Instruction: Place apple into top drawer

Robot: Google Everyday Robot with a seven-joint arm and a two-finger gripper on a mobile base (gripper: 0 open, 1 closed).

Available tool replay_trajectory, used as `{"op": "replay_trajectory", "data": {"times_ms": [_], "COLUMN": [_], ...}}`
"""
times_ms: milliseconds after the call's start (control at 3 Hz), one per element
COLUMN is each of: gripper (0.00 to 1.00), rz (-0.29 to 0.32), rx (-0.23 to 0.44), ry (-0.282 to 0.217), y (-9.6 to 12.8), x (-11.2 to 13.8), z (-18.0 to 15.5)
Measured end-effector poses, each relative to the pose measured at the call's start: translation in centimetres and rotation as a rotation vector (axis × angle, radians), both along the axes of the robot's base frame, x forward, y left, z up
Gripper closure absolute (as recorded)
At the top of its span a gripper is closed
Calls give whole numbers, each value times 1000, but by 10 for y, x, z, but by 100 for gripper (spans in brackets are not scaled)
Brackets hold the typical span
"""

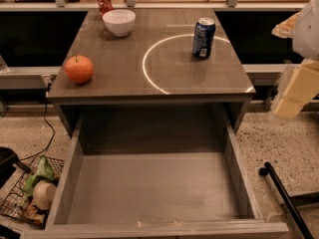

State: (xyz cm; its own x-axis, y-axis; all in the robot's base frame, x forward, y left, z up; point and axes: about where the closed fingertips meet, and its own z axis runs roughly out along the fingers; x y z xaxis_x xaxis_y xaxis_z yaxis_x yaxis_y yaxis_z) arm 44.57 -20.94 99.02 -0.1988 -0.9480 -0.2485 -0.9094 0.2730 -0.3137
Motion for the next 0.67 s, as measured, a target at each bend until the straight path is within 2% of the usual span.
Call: {"op": "replay_trajectory", "data": {"times_ms": [333,667], "gripper": [0,0], "rz": [-5,16], "rx": [115,307], "ry": [-98,-203], "y": [18,45], "x": [28,68], "z": [8,13]}}
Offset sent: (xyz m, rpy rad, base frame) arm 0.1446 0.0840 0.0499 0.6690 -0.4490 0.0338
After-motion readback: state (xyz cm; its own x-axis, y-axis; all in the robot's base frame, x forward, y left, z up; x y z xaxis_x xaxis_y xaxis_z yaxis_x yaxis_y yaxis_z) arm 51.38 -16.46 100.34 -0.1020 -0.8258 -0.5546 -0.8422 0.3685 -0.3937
